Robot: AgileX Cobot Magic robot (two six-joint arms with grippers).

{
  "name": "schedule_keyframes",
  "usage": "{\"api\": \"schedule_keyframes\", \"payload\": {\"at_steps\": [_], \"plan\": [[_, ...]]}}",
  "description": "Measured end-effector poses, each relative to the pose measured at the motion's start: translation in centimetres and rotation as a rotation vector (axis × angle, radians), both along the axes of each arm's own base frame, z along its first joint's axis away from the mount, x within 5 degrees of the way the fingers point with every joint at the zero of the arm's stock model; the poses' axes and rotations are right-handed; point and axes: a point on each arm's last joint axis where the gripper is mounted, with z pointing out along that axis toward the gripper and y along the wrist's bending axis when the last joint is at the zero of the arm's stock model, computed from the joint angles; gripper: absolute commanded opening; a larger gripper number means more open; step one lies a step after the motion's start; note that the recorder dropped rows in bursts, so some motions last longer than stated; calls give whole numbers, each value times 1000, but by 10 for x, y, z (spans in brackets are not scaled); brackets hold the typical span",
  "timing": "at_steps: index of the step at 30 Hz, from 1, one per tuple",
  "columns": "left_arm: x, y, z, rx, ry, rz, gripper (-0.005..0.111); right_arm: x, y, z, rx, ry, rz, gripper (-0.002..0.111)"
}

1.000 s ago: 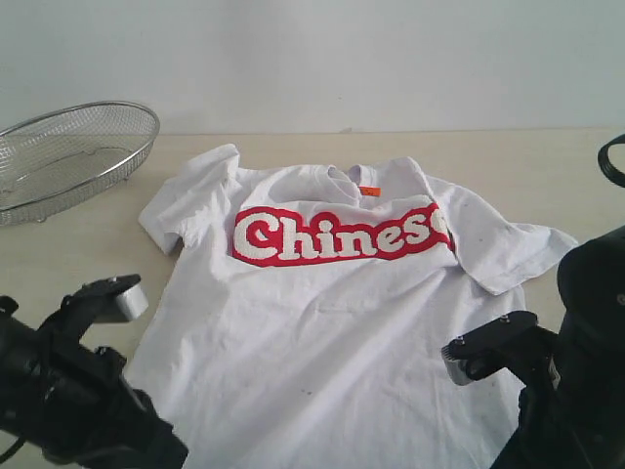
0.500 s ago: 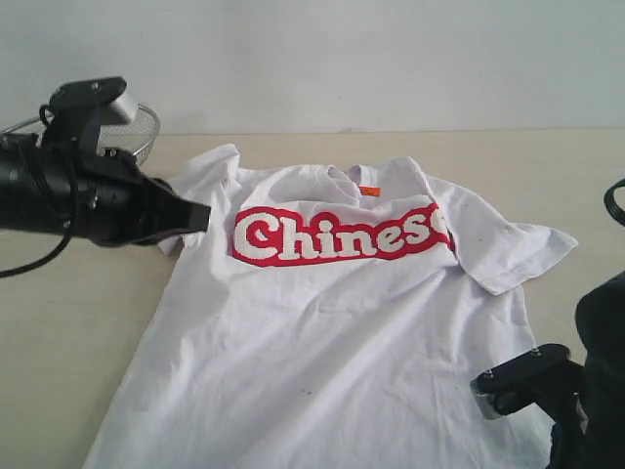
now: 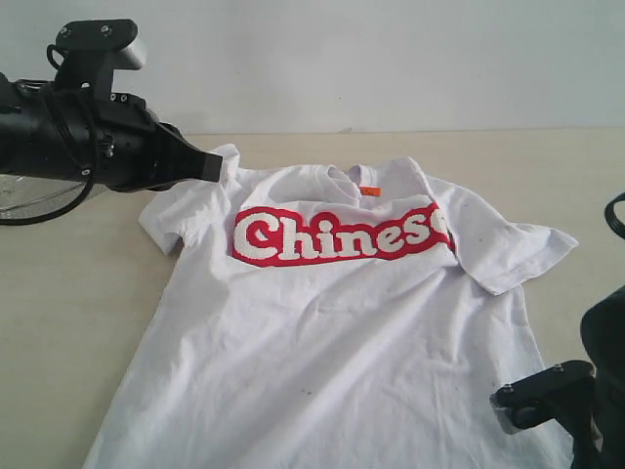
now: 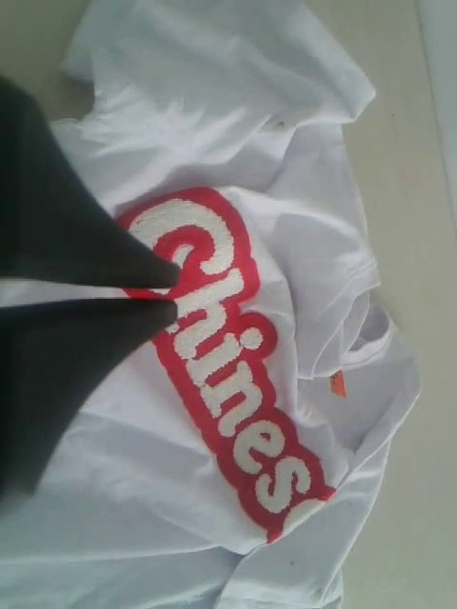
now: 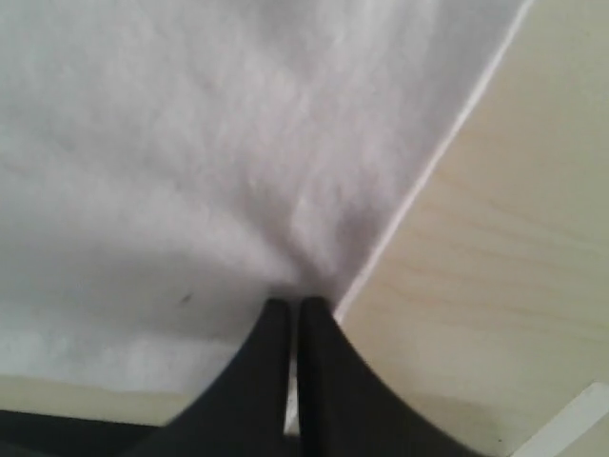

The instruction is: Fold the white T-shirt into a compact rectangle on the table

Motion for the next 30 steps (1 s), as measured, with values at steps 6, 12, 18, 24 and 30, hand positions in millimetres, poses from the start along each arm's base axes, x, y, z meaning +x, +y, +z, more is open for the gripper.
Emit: {"api": "schedule_keyframes", "payload": {"at_steps": [6, 12, 18, 24, 30], "plan": [[0, 0, 0, 0, 2, -4, 5, 12, 5, 18, 17, -41, -8, 0], [-1, 0, 0, -1, 5, -7, 5, 41, 19, 36, 98, -204, 28, 0], [-1, -1, 0, -1, 6, -9, 5, 73, 33, 18, 101, -203, 49, 0], [-1, -1, -1, -3, 12, -15, 5, 87, 40, 0, 79, -149, 58, 0], [-1, -1, -1, -2, 11, -16, 5, 84, 36, -3, 46, -109, 79, 0]]}}
